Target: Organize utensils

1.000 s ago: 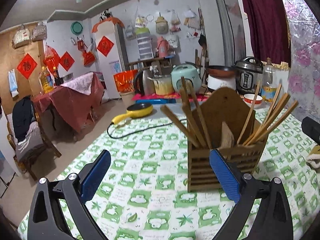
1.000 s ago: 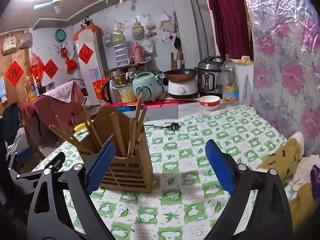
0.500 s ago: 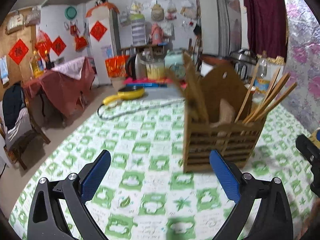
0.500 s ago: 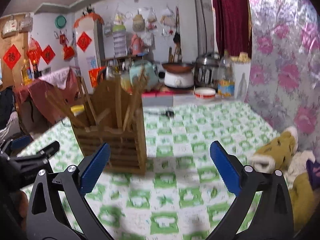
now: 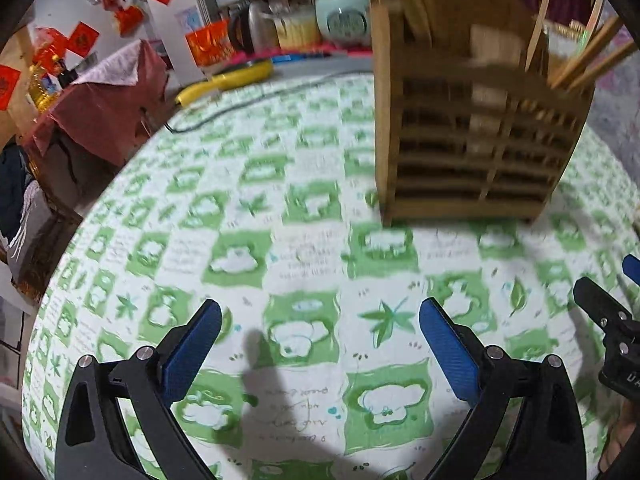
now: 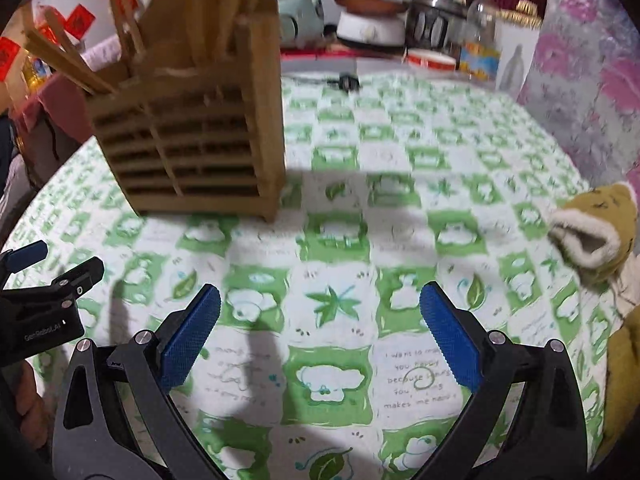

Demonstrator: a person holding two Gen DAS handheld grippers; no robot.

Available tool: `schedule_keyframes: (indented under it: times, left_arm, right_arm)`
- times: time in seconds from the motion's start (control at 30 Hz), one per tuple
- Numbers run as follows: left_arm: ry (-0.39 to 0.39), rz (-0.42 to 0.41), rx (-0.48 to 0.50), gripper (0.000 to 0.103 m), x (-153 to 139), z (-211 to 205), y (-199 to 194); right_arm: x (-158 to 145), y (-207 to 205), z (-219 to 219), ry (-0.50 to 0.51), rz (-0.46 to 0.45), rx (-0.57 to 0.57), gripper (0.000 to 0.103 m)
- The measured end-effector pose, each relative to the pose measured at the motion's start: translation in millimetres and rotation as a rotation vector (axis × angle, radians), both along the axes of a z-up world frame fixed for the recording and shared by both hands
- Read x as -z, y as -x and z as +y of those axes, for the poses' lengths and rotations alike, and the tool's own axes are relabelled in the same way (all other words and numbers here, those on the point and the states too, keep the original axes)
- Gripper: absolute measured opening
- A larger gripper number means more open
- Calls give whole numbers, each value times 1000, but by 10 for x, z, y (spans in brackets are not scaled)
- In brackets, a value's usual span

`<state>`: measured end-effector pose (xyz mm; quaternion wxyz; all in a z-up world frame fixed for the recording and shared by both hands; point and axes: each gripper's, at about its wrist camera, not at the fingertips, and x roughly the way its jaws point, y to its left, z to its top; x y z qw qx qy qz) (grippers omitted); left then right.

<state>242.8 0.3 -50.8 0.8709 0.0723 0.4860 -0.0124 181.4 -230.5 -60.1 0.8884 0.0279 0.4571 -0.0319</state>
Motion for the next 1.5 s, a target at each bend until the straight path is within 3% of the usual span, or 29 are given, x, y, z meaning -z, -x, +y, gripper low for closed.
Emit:
schedule_keyframes:
  times: [0.07, 0.2, 0.3, 0.63, 0.7, 0.73, 0.77, 0.83, 0.93, 1.0, 1.03, 1.13, 1.27, 1.5]
  left_arm:
    - [-15, 37, 13, 98, 90, -21, -27]
    - [8, 25, 20, 98, 112, 11, -15]
    - [105, 62, -6, 98, 155, 152, -69]
    - [94, 104, 40, 98, 134, 179, -101]
    - [59, 79, 7, 98, 68, 193, -103]
    - [31, 28, -13, 98, -41, 198, -94]
    - [9, -30, -28, 98, -171, 196, -82]
    - [-13, -143, -40, 98, -464, 156, -53]
    - [4, -288, -24, 98, -903, 65, 0]
    - [23, -358, -16, 98, -1072, 23, 45]
    - [19, -411, -22, 98, -1116, 1, 97]
    - [-28, -469, -24, 98, -999, -51, 186]
    - [-32, -425, -9, 98, -835, -54, 150]
    - [-22, -450, -14, 98, -867, -25, 225]
  right_arm:
    - [59, -29, -7, -6, 33, 0, 97]
    - [171, -94, -26, -31, 104, -4, 97]
    - [189, -100, 4, -17, 110, -6, 98]
    - [192, -106, -2, -17, 117, -7, 98]
    - [169, -123, 1, -6, 133, -7, 97]
    - [120, -126, 5, 1, 129, 4, 97]
    - [10, -98, 13, 8, 95, 11, 97]
    - [-423, -8, 63, 62, -73, 31, 97]
    - [-1093, 160, 146, 129, -350, 72, 97]
    - [-1304, 237, 151, 124, -453, 94, 97]
    - [-1329, 253, 136, 113, -475, 102, 97]
    - [-1140, 335, 22, 59, -494, 150, 97]
    - [-902, 306, -37, 28, -434, 119, 97]
    - [-916, 397, 70, 15, -466, 62, 97]
